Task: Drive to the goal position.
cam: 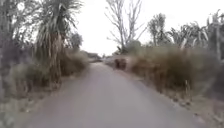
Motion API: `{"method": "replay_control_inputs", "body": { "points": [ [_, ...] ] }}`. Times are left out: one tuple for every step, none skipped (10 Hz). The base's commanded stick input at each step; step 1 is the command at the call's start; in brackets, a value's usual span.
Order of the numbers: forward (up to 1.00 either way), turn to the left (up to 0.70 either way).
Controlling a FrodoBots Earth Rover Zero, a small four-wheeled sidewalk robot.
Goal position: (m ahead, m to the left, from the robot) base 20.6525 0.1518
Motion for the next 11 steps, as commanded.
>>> {"method": "replay_control_inputs", "body": {
  "points": [
    [1.00, 0.00],
    [1.00, 0.00],
    [1.00, 0.00],
    [1.00, 0.00],
    [1.00, 0.00],
    [1.00, 0.00],
    [1.00, 0.00],
    [1.00, 0.00],
    [1.00, 0.00],
    [1.00, 0.00],
    [1.00, 0.00]
  ]
}}
